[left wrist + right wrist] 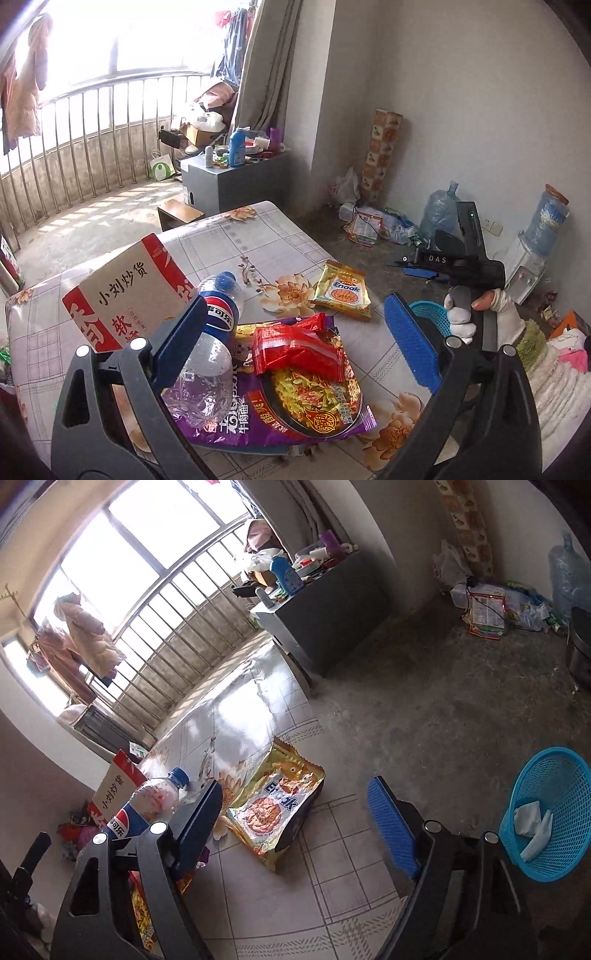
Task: Collect trash
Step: 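Move both tools back to the pile on the table, then grasp the yellow Enaak snack bag with the right tool while the left tool grasps the red plastic bag, then carry the snack bag and red bag in both tools to the blue wastebasket, then open both tools over the wastebasket to drop the bags, then move both tools back to the table pile, then grasp the Pepsi bottle around its label with the right tool, then grasp the purple snack bag with the left tool while the right tool holds the Pepsi bottle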
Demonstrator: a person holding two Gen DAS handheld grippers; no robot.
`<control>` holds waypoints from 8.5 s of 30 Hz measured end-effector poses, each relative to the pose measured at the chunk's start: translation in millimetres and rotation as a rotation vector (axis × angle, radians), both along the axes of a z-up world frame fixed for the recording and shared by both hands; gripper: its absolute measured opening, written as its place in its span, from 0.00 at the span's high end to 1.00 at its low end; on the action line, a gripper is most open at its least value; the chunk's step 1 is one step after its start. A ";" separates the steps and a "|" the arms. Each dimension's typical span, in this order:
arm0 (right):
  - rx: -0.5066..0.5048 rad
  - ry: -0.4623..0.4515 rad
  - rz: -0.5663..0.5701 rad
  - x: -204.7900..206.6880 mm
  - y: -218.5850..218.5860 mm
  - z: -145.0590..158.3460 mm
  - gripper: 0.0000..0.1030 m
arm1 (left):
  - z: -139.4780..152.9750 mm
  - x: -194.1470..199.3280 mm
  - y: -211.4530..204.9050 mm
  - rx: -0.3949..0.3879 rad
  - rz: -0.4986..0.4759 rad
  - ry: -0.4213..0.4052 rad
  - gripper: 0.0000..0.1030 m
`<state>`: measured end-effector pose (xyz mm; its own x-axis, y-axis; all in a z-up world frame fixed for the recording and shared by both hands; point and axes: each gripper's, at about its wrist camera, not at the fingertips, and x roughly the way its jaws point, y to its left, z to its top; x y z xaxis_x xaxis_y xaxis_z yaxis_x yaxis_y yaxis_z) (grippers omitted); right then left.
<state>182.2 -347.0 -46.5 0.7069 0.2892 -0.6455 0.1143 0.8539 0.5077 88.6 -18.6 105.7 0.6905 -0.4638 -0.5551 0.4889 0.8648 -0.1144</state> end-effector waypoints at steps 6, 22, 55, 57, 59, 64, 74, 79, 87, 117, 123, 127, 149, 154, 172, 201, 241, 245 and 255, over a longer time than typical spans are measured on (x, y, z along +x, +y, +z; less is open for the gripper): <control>-0.065 0.063 0.073 47.3 10.8 -25.7 0.33 | -12.6 15.5 -2.6 0.004 0.007 0.030 0.11; -0.161 0.110 0.158 32.1 27.2 -30.9 0.96 | -41.3 22.2 -24.9 0.065 -0.043 0.105 0.18; -0.012 0.043 0.054 -83.9 15.3 -32.6 0.96 | -104.2 36.0 -78.7 0.409 0.034 0.191 0.98; -0.009 0.035 0.050 -86.4 13.8 -30.2 0.96 | -102.4 35.0 -77.5 0.399 0.033 0.180 1.00; -0.008 0.028 0.046 -89.4 11.5 -28.3 0.96 | -99.4 33.6 -73.9 0.373 0.031 0.175 1.00; -0.005 0.010 0.036 -96.7 10.8 -22.1 0.96 | -84.9 22.3 -71.7 0.336 0.025 0.127 1.00; -0.020 -0.067 0.026 -112.2 12.4 5.9 0.96 | -44.4 1.5 -65.1 0.248 0.012 0.046 1.00; -0.036 -0.102 0.010 -121.0 10.7 19.8 0.96 | -24.7 -5.7 -67.9 0.213 -0.002 0.006 1.00; -0.049 -0.148 -0.060 -142.7 -6.1 34.7 0.96 | 2.1 -14.6 -88.4 0.175 -0.069 -0.065 1.00; -0.042 -0.106 -0.509 -217.1 -148.9 -6.2 0.96 | -20.7 -12.3 -323.7 0.203 -0.486 0.021 1.00; -0.087 -0.018 -0.679 -231.2 -189.7 -31.0 0.96 | -61.1 -3.7 -394.9 0.227 -0.593 0.128 1.00; -0.084 0.044 -0.754 -231.6 -215.9 -56.5 0.96 | -97.6 1.8 -441.8 0.261 -0.659 0.186 1.00; 0.195 0.259 -0.849 -193.3 -282.7 -208.2 0.64 | -198.5 78.3 -508.8 0.307 -0.553 0.340 0.60; 0.111 0.140 -0.787 -189.0 -257.8 -149.7 0.62 | -132.8 68.7 -466.6 0.196 -0.537 0.258 0.46; -0.330 -0.261 -0.455 -180.5 -81.7 45.6 0.09 | 22.4 11.4 -223.3 -0.075 -0.248 0.036 0.09; -0.304 -0.373 -0.146 -158.6 52.2 100.5 0.06 | 31.5 -40.6 101.3 -0.234 0.302 -0.085 0.09; 0.427 0.336 0.328 75.3 216.9 -42.9 0.18 | -85.3 44.2 125.2 -0.124 0.214 0.207 0.67; 0.430 0.368 0.323 80.3 224.1 -53.4 0.29 | -88.4 46.6 118.2 -0.118 0.189 0.215 0.67; 0.472 0.312 0.328 63.4 199.2 -36.4 0.37 | -78.5 32.8 104.7 -0.139 0.110 0.200 0.69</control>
